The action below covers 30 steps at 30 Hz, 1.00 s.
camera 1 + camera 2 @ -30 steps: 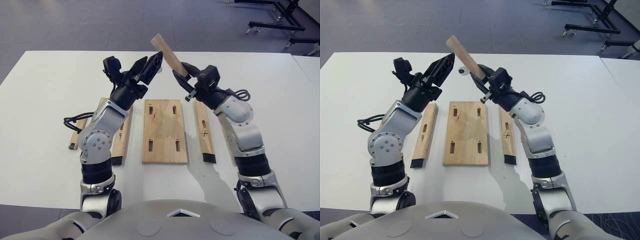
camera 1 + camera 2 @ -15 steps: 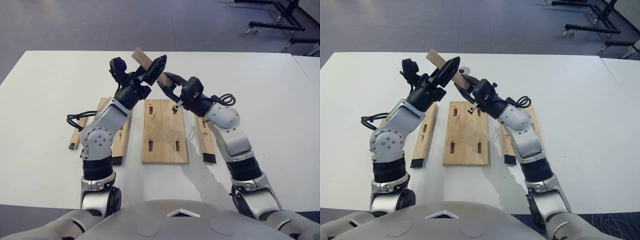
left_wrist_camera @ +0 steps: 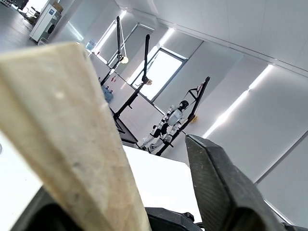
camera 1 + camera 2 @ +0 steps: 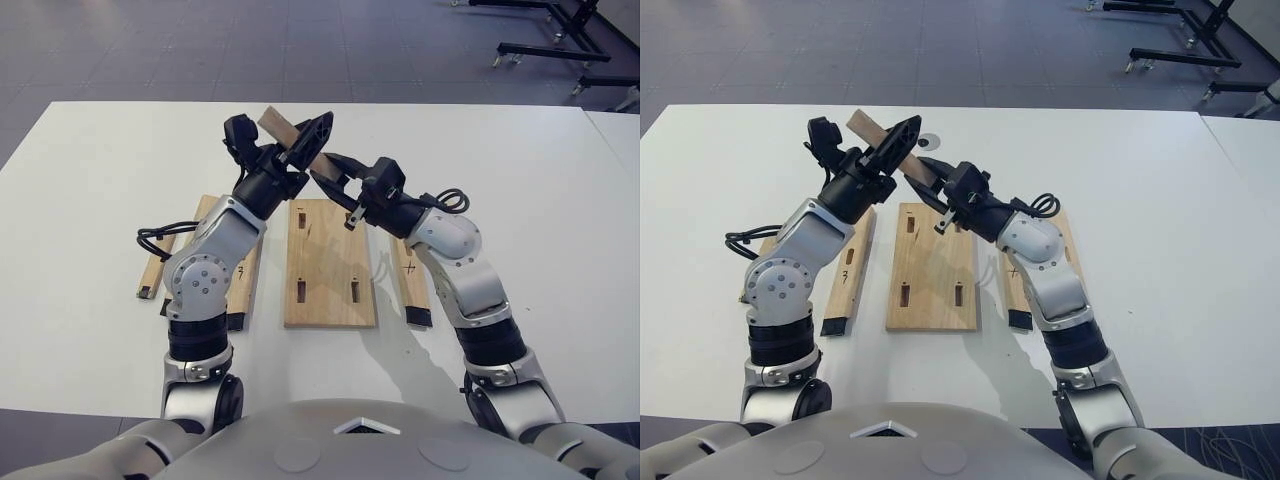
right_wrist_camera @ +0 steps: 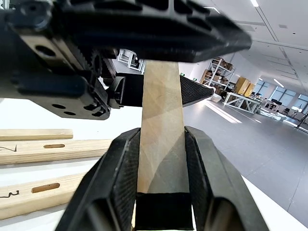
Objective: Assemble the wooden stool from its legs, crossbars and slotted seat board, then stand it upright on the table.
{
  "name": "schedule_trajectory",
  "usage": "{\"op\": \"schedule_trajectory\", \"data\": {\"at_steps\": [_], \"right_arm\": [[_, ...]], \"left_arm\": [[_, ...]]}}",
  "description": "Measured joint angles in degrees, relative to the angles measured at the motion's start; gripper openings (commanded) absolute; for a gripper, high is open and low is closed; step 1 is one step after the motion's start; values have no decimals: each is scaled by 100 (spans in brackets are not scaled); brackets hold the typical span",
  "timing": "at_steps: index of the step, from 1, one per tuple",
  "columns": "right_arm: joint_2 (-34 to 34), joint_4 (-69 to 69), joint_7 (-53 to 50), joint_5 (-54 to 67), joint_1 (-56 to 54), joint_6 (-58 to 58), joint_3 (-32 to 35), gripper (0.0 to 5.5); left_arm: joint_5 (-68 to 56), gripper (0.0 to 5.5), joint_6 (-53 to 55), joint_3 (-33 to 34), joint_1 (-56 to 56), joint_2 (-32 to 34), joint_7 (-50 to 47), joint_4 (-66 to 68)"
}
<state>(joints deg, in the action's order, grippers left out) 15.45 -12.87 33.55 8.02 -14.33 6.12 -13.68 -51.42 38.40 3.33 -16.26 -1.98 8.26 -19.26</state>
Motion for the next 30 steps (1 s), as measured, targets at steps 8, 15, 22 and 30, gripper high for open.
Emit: {"op": "schedule_trajectory", "data": {"at_steps": [8,15,22,30], "right_arm": [[-31,-22,-24,46,20,4,5,128],[-100,11,-64,42,11,-14,5,128],[-131,52,-68,41,-21,-60,12,128],[-117,90,-206,-19,-23,13,90,258]], "left_arm": [[112,89,-128,-29,34,18,54,9],[265,41,-270,-25,27,32,197,53],[327,40,-392,-22,22,29,293,83],[600,39,-684,-71,-41,34,365,87]]}}
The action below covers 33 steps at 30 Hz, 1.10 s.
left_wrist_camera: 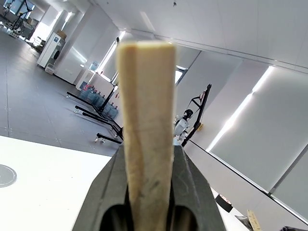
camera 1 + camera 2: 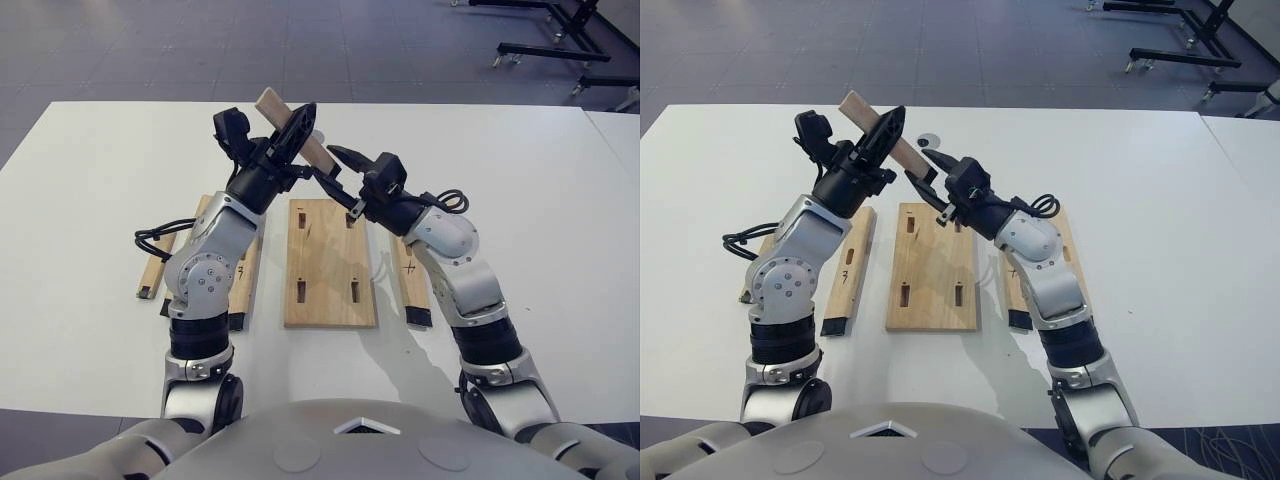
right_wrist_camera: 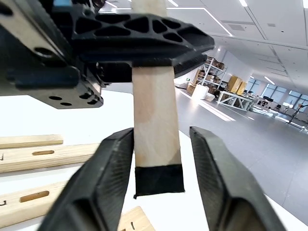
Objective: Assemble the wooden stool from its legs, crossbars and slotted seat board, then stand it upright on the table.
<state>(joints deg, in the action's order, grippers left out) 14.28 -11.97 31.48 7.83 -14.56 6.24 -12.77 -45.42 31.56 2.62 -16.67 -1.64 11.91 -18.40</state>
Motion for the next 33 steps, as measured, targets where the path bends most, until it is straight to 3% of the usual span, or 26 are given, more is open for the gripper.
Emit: {"op": "schedule_trajectory", "data": {"at_steps": [13,24,33], "right_arm": [[357,25,-56,116,66,117,547,463],[220,-227,-514,33,228,258,564,466],[50,-421,-738,-133,422,361,333,466]], "left_arm": [[274,39,-313,843,245,664,-131,-229],[1540,39,-936,1145,1687,1404,-181,-776],[1951,39,-1273,1238,2680,1366,-101,-731]]}}
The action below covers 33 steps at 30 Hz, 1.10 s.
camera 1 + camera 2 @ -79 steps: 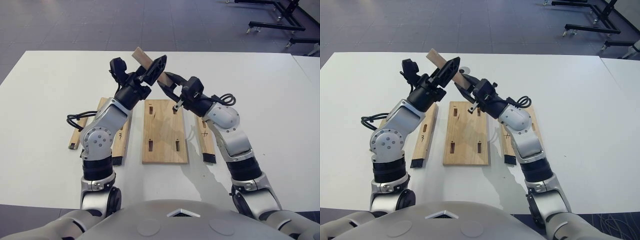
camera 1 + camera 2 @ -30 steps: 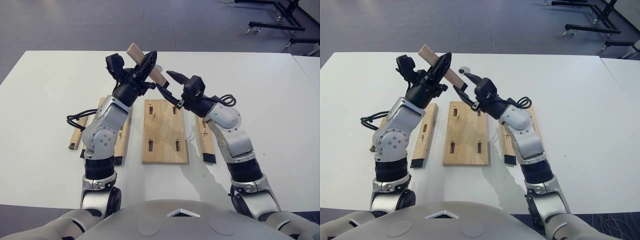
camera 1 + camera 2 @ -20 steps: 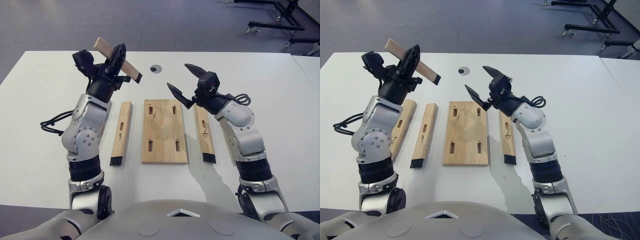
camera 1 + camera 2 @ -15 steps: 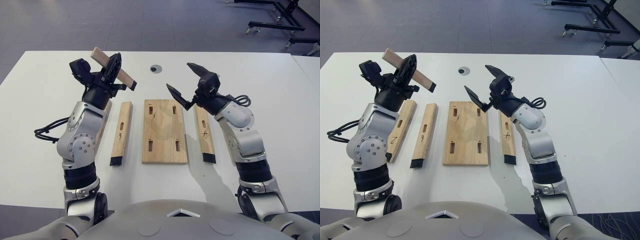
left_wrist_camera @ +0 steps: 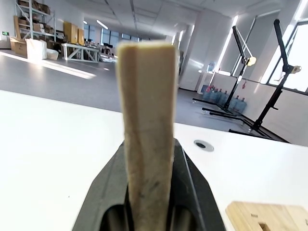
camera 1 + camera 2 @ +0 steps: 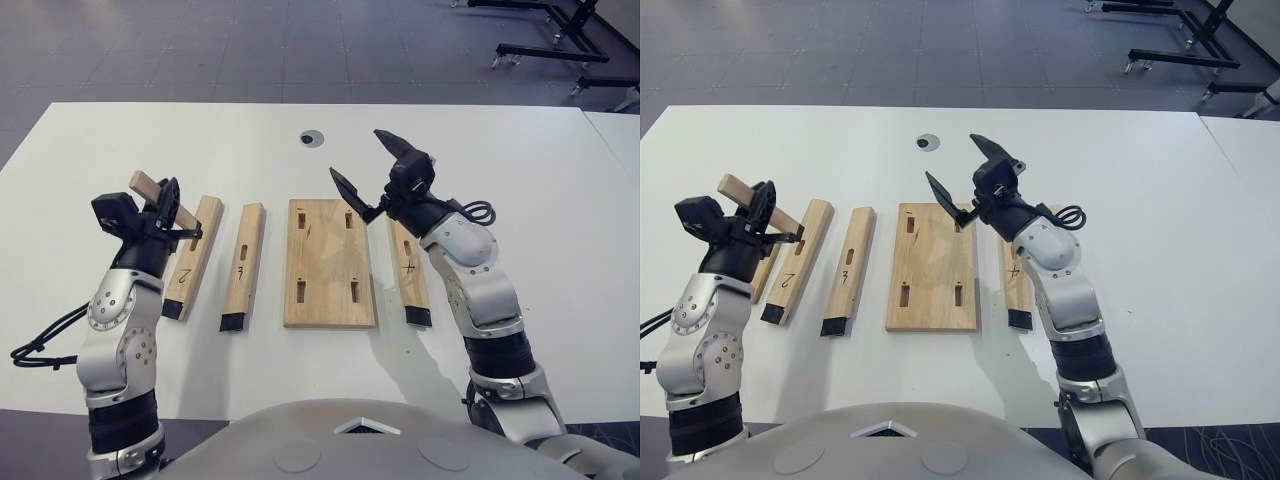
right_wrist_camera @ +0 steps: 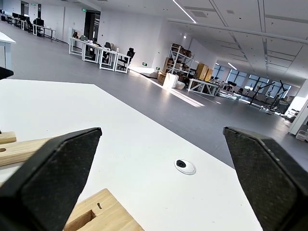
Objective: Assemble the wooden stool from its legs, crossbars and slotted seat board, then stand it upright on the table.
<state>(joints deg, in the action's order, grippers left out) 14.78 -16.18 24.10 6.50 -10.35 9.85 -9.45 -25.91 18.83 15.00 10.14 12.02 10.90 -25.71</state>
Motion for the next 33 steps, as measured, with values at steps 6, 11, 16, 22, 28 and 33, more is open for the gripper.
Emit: {"op": "schedule_trajectory", "data": {"at_steps": [6,11,16,22,28,33], "right_arm": [[-58,-11,-65,-87,82,7,-63,466],[-107,-10,-24,-99,82,8,-188,466],[-104,-6,7,-97,79,8,-181,466],[-101,19,9,-98,66,7,-171,466],[-100,129,43,-98,18,5,-172,466],[-103,181,64,-102,-3,5,-178,466]], "left_arm": [[26,39,-149,77,35,25,138,286],[52,39,-231,103,-160,62,222,596],[146,39,-261,83,-161,73,262,677],[232,39,-359,167,-193,255,391,1011],[301,39,-450,92,-342,267,474,1147],[399,39,-470,-107,-345,244,510,1153]]}}
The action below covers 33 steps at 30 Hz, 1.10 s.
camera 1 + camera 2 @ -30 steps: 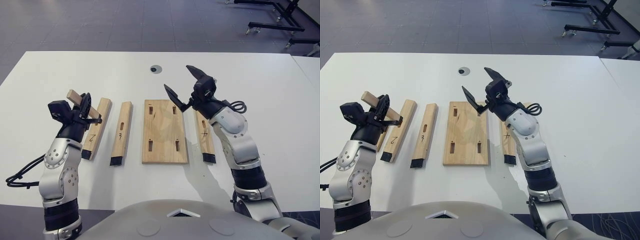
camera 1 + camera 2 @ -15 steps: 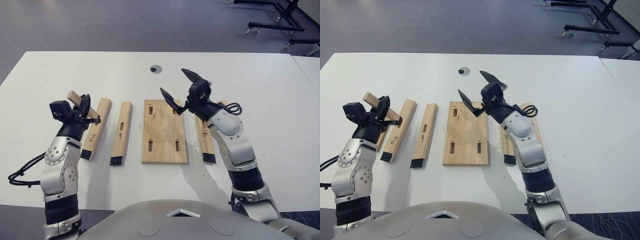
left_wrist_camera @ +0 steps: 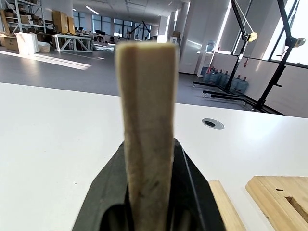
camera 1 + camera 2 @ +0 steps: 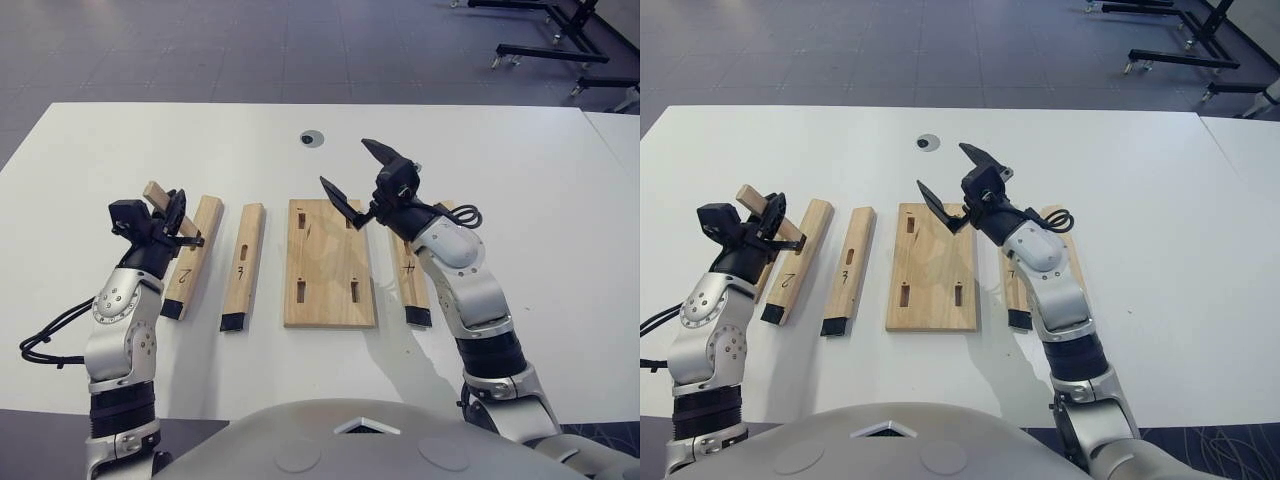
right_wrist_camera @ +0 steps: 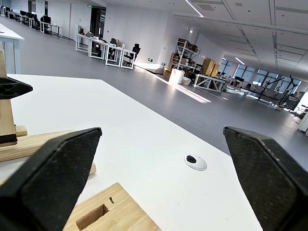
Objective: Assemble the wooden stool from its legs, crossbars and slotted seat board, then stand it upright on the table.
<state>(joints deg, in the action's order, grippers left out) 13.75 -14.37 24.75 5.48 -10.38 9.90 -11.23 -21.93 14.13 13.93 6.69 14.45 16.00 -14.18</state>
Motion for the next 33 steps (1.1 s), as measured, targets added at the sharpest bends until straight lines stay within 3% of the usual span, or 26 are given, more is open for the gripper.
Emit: {"op": "schedule_trajectory", "data": {"at_steps": [33], "right_arm": [[-3,53,-4,-97,1,-7,3,466]], "left_arm": [[-37,39,-354,168,-254,50,203,759]]}}
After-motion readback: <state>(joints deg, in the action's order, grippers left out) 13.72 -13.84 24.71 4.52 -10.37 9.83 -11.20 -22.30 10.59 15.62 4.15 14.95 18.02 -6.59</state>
